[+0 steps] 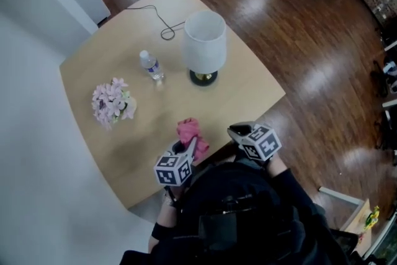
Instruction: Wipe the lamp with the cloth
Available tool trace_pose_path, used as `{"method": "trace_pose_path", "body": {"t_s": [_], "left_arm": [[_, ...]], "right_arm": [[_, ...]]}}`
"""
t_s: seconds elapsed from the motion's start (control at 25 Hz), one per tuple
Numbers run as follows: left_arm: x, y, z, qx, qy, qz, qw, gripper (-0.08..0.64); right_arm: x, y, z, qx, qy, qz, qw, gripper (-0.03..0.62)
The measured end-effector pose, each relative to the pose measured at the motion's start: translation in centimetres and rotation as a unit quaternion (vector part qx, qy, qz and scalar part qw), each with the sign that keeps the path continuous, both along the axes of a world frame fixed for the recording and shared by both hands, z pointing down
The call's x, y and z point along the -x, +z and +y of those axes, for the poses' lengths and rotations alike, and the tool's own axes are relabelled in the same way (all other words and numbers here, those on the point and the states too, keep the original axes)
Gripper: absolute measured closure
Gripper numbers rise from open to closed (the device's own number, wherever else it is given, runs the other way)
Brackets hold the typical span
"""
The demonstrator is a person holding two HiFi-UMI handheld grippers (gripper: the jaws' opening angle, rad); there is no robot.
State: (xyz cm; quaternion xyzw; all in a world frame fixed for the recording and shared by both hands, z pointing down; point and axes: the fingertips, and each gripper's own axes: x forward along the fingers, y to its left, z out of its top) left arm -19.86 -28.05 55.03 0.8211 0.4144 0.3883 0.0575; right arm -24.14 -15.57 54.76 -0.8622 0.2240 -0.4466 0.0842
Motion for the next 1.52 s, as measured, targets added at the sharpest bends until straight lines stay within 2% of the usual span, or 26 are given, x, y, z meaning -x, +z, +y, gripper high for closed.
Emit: {"method": "trace_pose_path", "body": {"t_s": [0.2, 0.36, 0.6, 0.8, 0.92, 1.12, 1.44, 1.52], "left_arm": [[-2.2, -2.0, 1.5, 0.004, -0.033, 0.017, 0.9993, 0.444], [-6.1, -5.6, 3.6, 0.020, -0.073, 0.047, 0.9960, 0.445], [-13.2, -14.0, 6.5, 0.057, -0.139, 0.107, 0.9828, 0.445], [-17.6, -20.7, 7.6, 0.051, -0.170, 0.163, 0.9705, 0.445], [-19.6, -23.3, 8.6, 0.059, -0.184, 0.183, 0.9641, 0.445], [-21.5, -24.5, 10.3, 0.076, -0.202, 0.189, 0.9579, 0.445], [-24.3, -22.4, 8.6, 0.085, -0.231, 0.162, 0.9555, 0.444], [-25.0, -21.9, 8.7, 0.079, -0.221, 0.160, 0.9588, 0.443]], "right_arm": [[-1.7, 0.5, 2.2, -0.016, -0.021, 0.010, 1.000, 0.552], [-3.5, 0.5, 5.5, -0.035, -0.022, 0.024, 0.999, 0.552], [-6.6, 0.4, 9.5, -0.055, -0.043, 0.034, 0.997, 0.552], [-8.6, 0.7, 9.8, -0.078, -0.083, 0.033, 0.993, 0.552], [-9.5, 0.8, 10.7, -0.082, -0.100, 0.033, 0.991, 0.552], [-10.5, 1.0, 12.5, -0.081, -0.122, 0.029, 0.989, 0.552], [-10.3, 1.6, 13.6, -0.081, -0.115, 0.014, 0.990, 0.552], [-10.3, 1.5, 13.4, -0.080, -0.108, 0.015, 0.991, 0.552]]}}
